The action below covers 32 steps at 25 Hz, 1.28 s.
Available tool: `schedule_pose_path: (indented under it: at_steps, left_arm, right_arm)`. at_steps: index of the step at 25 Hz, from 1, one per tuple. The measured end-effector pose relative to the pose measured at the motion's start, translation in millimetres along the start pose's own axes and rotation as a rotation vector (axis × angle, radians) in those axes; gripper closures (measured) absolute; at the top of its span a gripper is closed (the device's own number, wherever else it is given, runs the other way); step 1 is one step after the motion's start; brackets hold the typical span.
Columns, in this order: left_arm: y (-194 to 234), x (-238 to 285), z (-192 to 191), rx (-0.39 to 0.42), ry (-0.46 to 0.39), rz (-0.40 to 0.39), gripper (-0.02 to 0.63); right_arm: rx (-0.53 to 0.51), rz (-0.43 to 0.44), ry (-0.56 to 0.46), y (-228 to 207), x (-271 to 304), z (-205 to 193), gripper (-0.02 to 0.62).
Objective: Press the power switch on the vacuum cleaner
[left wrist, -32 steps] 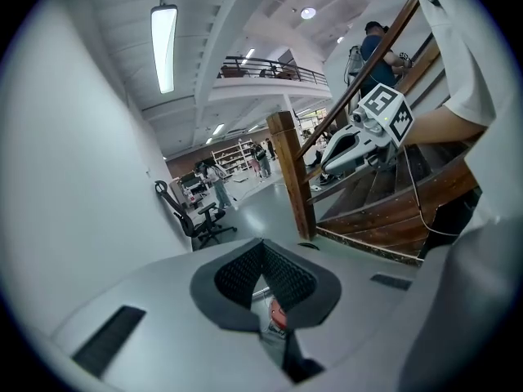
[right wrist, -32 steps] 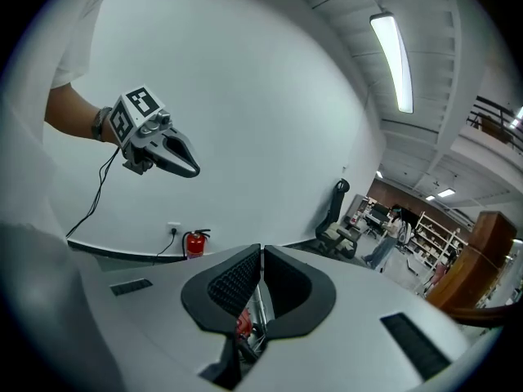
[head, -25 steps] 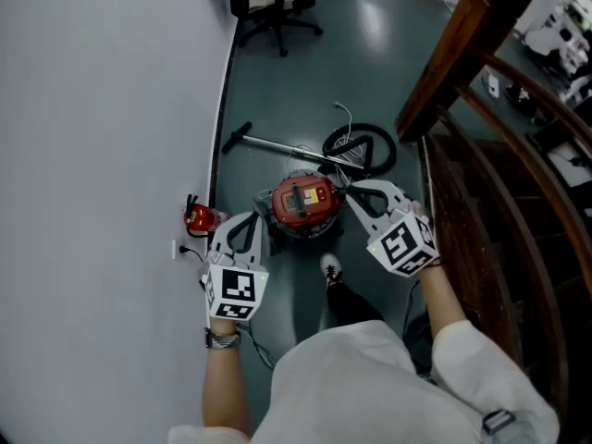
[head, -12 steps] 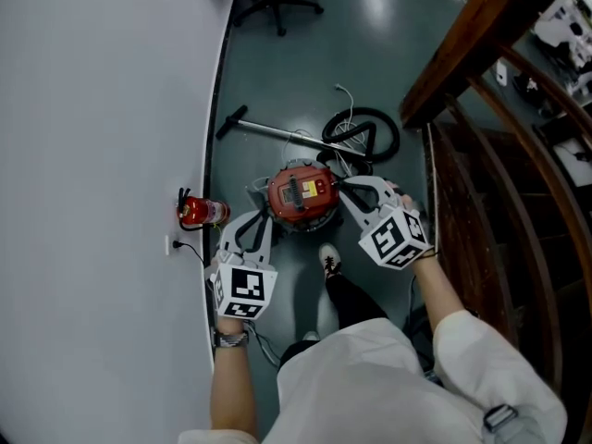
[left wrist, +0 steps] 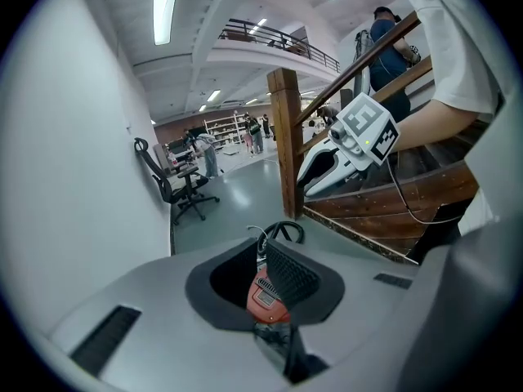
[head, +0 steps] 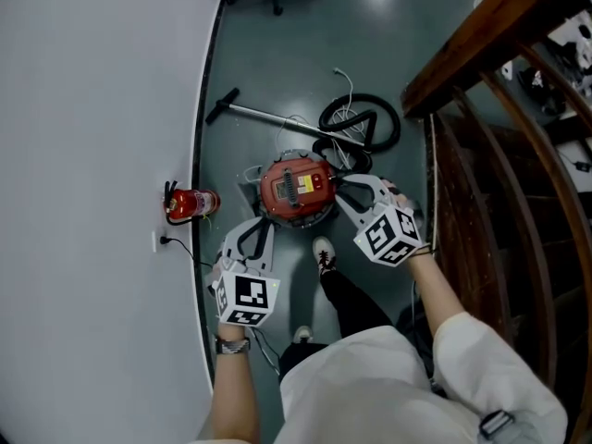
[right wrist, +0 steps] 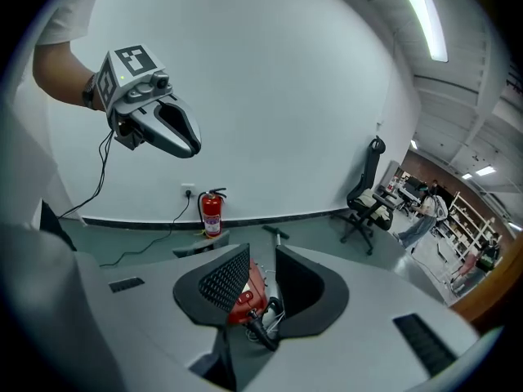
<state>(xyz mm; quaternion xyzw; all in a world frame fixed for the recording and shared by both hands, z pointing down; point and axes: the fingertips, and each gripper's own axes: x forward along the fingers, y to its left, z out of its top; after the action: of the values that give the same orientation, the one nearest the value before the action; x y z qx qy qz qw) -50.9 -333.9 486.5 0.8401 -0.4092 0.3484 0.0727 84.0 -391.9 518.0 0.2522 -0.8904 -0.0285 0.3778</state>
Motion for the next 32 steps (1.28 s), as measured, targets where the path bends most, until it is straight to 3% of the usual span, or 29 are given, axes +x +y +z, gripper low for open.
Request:
schedule_pose_path:
  at_steps: [9,18,32]
  left_arm:
    - [-0.2,45.1,-31.8,-0.022,0.069,-0.037,0.571]
    - [0.2,86.1,-67.3,-0.061,0.135,-0.070,0.571]
    - [10.1,151.5,-103.5,-0.177,0.160,-0.082,0.571]
  right_arm:
    - [0.075,0.050,0.058,3.3,60.6,-47.2,0.476]
    - [0.088,0.116,0.123,10.0,114.5,-87.2,0.475]
    - [0.130,0.165,0.196,25.5,171.7,-141.7,0.474]
